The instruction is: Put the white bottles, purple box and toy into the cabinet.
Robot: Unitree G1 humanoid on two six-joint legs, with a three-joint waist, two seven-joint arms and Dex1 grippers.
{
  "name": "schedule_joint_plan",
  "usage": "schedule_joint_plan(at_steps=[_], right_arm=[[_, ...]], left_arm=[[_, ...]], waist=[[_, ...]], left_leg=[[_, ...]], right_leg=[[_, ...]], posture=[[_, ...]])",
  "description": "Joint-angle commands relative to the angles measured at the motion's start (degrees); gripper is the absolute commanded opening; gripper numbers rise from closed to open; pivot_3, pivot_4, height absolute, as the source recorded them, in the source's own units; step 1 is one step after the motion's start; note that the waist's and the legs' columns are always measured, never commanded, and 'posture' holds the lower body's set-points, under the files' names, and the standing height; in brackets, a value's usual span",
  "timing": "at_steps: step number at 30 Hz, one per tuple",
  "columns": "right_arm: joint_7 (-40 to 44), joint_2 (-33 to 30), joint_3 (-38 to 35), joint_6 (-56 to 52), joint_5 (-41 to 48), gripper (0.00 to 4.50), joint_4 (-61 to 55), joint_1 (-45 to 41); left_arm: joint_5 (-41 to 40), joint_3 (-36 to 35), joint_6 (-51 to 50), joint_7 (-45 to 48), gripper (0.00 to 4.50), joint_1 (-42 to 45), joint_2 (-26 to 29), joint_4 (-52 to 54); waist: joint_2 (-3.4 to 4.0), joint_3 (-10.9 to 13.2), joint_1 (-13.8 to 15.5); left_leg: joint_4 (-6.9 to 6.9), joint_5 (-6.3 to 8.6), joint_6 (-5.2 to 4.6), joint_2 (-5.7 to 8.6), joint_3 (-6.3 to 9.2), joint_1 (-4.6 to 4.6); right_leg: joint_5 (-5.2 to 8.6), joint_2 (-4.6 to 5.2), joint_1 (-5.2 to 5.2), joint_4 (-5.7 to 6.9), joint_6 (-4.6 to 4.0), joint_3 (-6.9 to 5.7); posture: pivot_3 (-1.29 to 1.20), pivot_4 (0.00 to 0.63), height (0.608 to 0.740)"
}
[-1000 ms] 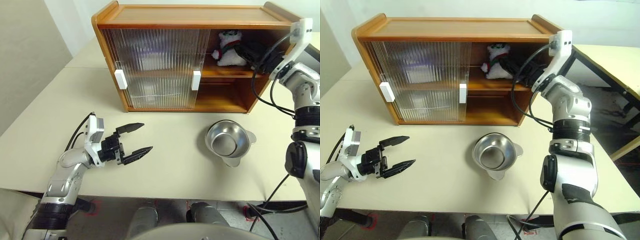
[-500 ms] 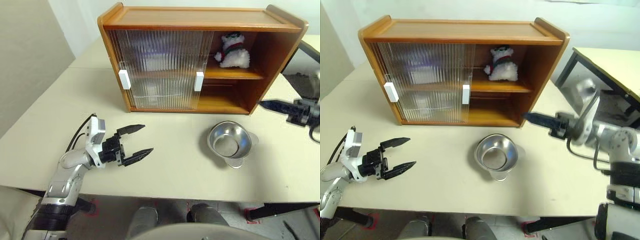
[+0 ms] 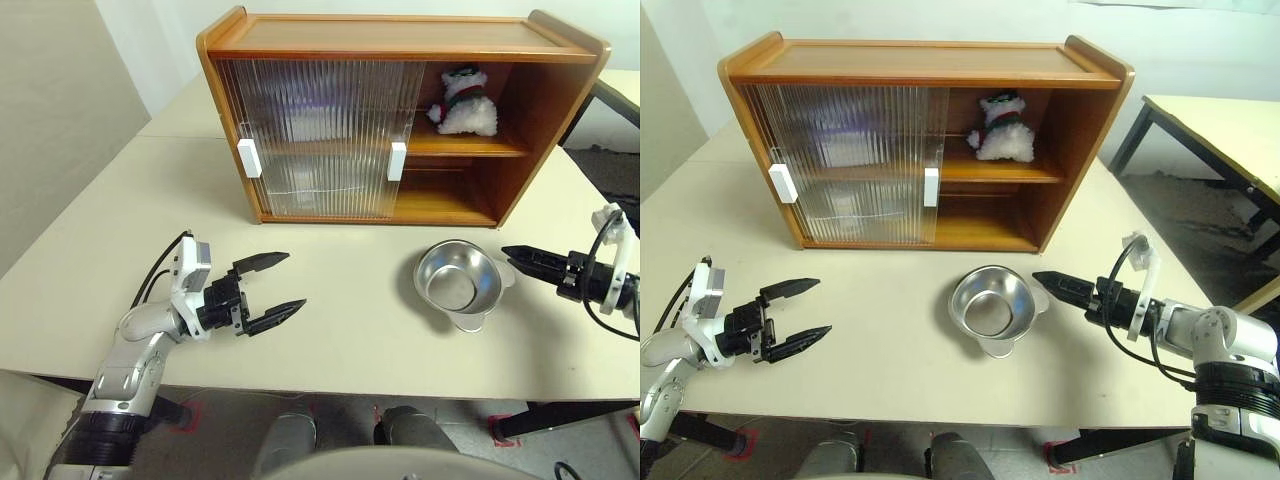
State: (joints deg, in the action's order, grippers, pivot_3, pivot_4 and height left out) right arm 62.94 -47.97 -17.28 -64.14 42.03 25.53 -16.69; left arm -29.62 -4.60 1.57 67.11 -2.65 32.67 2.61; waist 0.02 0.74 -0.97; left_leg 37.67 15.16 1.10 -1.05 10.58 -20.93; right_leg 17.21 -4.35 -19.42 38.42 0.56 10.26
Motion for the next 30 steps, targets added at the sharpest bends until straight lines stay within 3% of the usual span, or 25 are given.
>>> schedule_joint_plan(at_steps=[1,9,13,22,30], right_arm=[[0.1,0.3,1.0,-1.6,-0.1,4.48,-1.2,2.2],[-0.2,1.2,1.4,-5.9,1.1,4.48,-4.9,3.6],[-1.0,2.6,-0.3,-7.2,2.5,3.56,-4.9,2.6],[-2.3,3.7,-0.7,-6.8,2.9,0.1,-5.4,2.0],[-3.4,5.4,-2.1,-6.6,3.9,0.02,-5.1,1.3]], left_arm=[[0.5,0.0,0.5,-0.1,4.5,0.0,0.1,0.4],[0.6,0.0,0.5,0.0,4.5,0.4,0.1,0.1],[0.6,-0.1,0.4,0.0,4.5,0.3,0.2,0.2],[0.5,-0.2,0.3,-0.1,4.5,0.2,0.3,0.5],[0.6,-0.1,0.5,0.1,4.5,0.6,0.2,-0.1]], waist=[[0.0,0.0,0.0],[-0.04,0.0,0.1],[-0.05,0.0,0.1],[-0.04,0.0,0.1],[-0.1,0.0,0.1]], left_leg=[[0.0,0.02,-0.01,0.01,0.0,-0.01],[-0.01,0.07,-0.03,0.09,-0.03,0.0],[-0.01,0.07,-0.03,0.07,-0.03,0.02],[-0.09,0.09,-0.03,0.06,-0.02,0.01],[-0.13,0.09,-0.03,0.06,-0.02,0.03]], right_leg=[[-0.03,0.0,0.0,0.0,-0.1,0.0],[0.28,0.0,0.02,0.0,0.27,0.02],[0.3,0.0,0.01,0.0,0.31,0.02],[0.19,0.0,-0.03,0.0,0.04,0.03],[0.21,-0.01,-0.03,0.0,0.04,0.02]], posture=[[-0.04,0.028,0.74],[-0.03,0.029,0.74],[-0.03,0.028,0.74],[-0.03,0.024,0.74],[-0.03,0.018,0.74]])
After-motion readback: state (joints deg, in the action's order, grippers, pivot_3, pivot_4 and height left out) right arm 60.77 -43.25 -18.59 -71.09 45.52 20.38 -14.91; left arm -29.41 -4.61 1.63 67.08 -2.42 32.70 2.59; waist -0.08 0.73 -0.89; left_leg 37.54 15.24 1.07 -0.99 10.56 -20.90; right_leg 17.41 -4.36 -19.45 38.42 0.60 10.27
